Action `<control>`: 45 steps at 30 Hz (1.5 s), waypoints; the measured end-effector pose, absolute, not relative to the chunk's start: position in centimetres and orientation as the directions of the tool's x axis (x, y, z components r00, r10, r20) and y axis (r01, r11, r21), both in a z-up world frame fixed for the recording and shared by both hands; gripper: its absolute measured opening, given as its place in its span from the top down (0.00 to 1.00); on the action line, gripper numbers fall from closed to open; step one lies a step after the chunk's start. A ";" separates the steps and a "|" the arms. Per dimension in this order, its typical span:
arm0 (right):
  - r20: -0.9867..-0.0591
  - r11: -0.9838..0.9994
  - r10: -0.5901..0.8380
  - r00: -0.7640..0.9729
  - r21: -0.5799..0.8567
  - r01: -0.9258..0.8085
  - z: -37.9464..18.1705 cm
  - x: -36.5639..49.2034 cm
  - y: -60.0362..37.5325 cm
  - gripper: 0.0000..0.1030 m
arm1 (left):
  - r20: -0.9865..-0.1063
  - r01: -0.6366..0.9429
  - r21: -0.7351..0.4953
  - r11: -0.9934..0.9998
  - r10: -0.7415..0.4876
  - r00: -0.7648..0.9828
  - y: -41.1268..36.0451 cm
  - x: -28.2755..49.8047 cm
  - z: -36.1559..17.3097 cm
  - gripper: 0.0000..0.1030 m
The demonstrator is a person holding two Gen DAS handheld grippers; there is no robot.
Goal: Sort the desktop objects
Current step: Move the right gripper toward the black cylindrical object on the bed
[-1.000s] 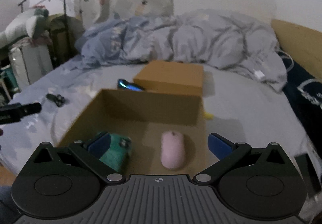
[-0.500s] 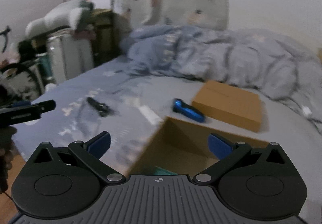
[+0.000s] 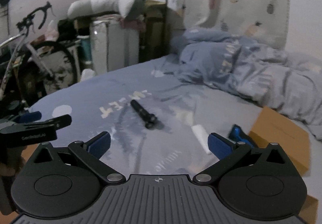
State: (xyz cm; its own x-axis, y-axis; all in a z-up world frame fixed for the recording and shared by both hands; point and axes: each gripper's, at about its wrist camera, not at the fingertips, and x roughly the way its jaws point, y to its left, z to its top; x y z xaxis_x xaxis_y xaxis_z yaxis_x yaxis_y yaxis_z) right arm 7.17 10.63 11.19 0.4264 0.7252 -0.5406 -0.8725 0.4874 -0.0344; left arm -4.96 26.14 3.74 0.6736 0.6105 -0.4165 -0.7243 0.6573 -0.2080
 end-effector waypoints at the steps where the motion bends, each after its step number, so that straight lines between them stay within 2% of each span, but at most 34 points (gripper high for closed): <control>1: -0.544 0.480 0.727 0.418 -0.033 -0.877 11.1 7.3 11.3 0.00 | -0.421 -0.738 -0.209 0.641 0.622 0.660 26.5 -5.2 3.6 0.00; 17: -0.603 0.375 0.731 0.319 -0.035 -0.926 8.2 12.6 22.8 0.00 | -0.496 -0.856 -0.208 0.473 0.703 0.509 29.9 -6.2 1.1 0.00; 29: -0.682 0.269 0.694 0.230 -0.050 -0.962 2.2 16.4 31.7 0.02 | -0.570 -0.896 -0.211 0.392 0.695 0.438 31.0 -6.5 -1.5 0.00; 36: -0.729 0.213 0.657 0.191 -0.064 -0.975 -1.9 17.9 35.5 0.12 | -0.609 -0.922 -0.211 0.326 0.694 0.384 32.1 -7.3 -2.7 0.00; 38: -0.737 0.202 0.649 0.189 -0.073 -0.977 -2.9 18.3 36.4 0.17 | -0.617 -0.924 -0.214 0.317 0.689 0.380 32.3 -7.5 -3.0 0.00; 40: -0.744 0.193 0.642 0.185 -0.076 -0.978 -3.8 18.9 37.2 0.27 | -0.618 -0.924 -0.214 0.317 0.688 0.380 32.4 -7.5 -3.2 0.00; 42: -0.751 0.188 0.634 0.183 -0.080 -0.979 -4.6 19.5 38.1 0.32 | -0.616 -0.922 -0.214 0.322 0.689 0.383 32.4 -7.5 -3.4 0.00; 45: -0.759 0.176 0.625 0.183 -0.091 -0.980 -5.5 20.3 39.3 0.32 | -0.619 -0.915 -0.239 0.326 0.675 0.402 32.5 -7.5 -3.9 0.00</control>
State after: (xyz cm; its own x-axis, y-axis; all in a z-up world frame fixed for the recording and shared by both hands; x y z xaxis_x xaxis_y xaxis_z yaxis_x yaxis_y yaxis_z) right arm 20.26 39.30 -5.47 0.1832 0.6245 -0.7592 -0.9801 0.1765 -0.0914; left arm -7.51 32.49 -3.88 0.4021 0.6751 -0.6186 -0.9147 0.3261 -0.2386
